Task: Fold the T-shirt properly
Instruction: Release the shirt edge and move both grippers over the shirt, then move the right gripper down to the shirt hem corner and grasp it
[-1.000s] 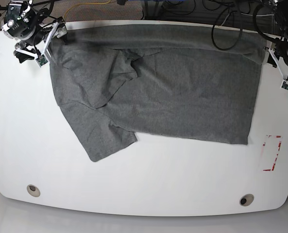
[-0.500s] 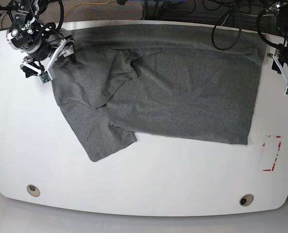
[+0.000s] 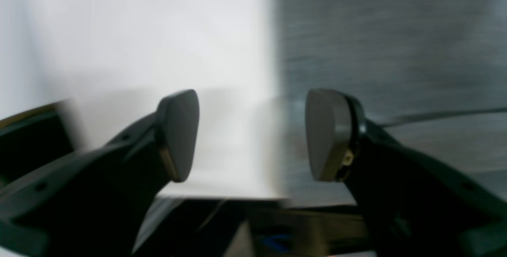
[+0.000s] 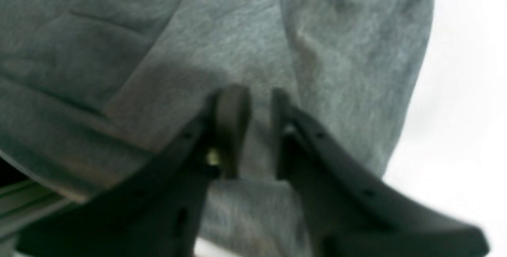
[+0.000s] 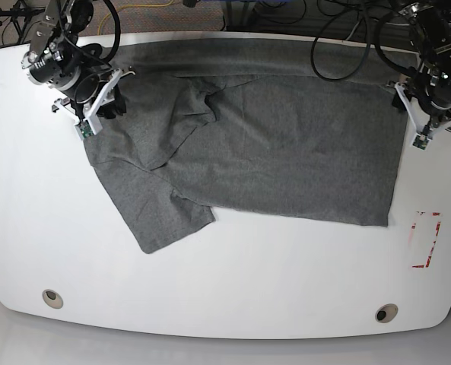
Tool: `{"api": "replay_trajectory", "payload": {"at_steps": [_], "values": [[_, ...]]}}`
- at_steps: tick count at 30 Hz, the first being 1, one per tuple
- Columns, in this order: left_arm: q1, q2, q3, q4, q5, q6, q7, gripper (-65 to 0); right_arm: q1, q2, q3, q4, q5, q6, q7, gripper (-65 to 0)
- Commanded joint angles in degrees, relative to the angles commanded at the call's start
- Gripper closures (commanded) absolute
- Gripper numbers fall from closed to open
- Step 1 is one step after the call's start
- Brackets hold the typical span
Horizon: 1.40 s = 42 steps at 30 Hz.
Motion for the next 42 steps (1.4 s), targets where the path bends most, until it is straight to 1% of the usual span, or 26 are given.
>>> {"api": "replay_trajectory", "payload": {"at_steps": [4, 8, 13, 17, 22, 24, 27, 31, 35, 40, 42], "values": [[0.53, 2.20, 0.18, 0.00, 2.99, 0.00, -0.35, -39.3, 2.29, -1.14, -4.57, -1.76, -4.66, 0.00, 0.00, -12.2], [0.70, 2.90, 1.41, -0.53, 6.24, 0.00, -3.25, -39.3, 5.45, -2.73, -7.91, -4.13, -11.43, 0.00, 0.44, -12.2], [1.67, 2.81, 2.02, -2.99, 8.44, 0.00, -6.86, -39.3, 9.23, -4.57, -8.53, -8.79, -16.62, 0.00, 0.53, -12.2], [1.76, 2.73, 2.02, -6.24, 9.85, 0.00, -8.70, -39.3, 11.52, -4.57, -8.62, -13.01, -17.67, 0.00, 1.93, -12.2], [1.76, 2.37, 1.85, -11.78, 11.16, 0.00, -10.46, -39.3, 13.89, -4.13, -8.70, -19.96, -17.76, 0.00, 5.71, -12.2], [1.76, 1.23, 1.85, -13.63, 11.16, 0.00, -10.64, -39.3, 14.68, -2.90, -8.62, -22.51, -17.85, 0.00, 7.47, -12.2], [1.76, 0.79, 1.76, -14.95, 10.99, 0.00, -10.64, -39.3, 15.74, -1.76, -8.62, -25.85, -17.76, 0.00, 9.85, -12.2], [1.76, 0.79, 1.76, -15.03, 10.99, 0.00, -10.64, -39.2, 16.62, -0.88, -8.35, -26.73, -17.85, 0.00, 11.43, -12.2], [1.76, 0.70, 1.76, -15.03, 10.99, 0.00, -10.64, -39.2, 17.93, 0.62, -8.35, -26.81, -17.85, 0.00, 11.60, -12.2], [1.76, 0.70, 1.76, -14.95, 10.99, 0.00, -10.55, -39.2, 18.81, 0.97, -8.35, -26.46, -17.76, 0.00, 11.52, -12.2], [1.76, 0.79, 1.76, -14.95, 10.99, 0.00, -10.46, -39.2, 18.90, 1.23, -8.44, -24.79, -17.76, 0.00, 11.25, -12.7]]}}
